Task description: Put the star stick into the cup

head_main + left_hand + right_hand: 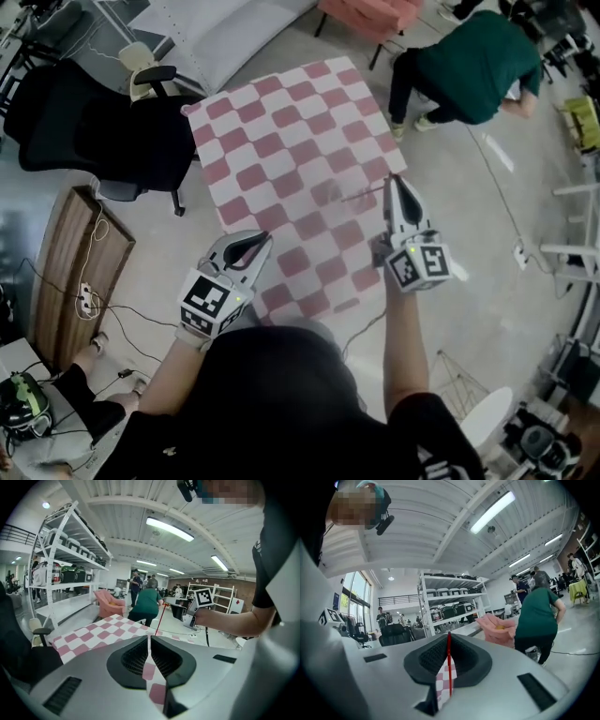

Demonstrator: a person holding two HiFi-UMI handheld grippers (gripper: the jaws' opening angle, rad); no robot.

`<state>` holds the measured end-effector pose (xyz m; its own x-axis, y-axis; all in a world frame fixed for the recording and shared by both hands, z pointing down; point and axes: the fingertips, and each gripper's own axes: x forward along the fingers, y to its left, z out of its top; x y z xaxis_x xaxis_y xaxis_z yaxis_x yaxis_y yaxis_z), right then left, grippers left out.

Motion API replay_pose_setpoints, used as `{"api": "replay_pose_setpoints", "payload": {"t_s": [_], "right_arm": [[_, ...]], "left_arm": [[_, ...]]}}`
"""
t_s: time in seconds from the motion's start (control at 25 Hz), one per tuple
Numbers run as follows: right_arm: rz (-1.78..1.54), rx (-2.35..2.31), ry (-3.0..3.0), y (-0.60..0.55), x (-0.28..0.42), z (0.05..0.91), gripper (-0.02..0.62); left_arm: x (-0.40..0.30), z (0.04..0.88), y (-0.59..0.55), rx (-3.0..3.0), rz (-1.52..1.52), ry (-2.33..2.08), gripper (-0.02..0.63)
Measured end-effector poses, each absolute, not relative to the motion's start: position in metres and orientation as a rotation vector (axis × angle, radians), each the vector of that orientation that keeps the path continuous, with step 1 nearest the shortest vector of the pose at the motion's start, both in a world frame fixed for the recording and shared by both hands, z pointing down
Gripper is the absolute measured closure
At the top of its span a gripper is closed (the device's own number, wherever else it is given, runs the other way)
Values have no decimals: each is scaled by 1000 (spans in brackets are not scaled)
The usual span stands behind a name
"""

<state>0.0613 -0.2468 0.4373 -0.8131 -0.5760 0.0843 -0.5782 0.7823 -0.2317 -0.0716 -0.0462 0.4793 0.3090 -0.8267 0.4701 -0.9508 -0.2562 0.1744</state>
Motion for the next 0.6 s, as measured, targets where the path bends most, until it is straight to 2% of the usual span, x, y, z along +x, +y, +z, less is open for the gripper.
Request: {"api": "replay_pose_setpoints", "payload": {"t_s": [0.6], "right_arm": [[572, 792, -2836, -256, 39, 530, 568]], "left_arm": [[-78, 505, -29, 1995, 387, -1687, 561]]}}
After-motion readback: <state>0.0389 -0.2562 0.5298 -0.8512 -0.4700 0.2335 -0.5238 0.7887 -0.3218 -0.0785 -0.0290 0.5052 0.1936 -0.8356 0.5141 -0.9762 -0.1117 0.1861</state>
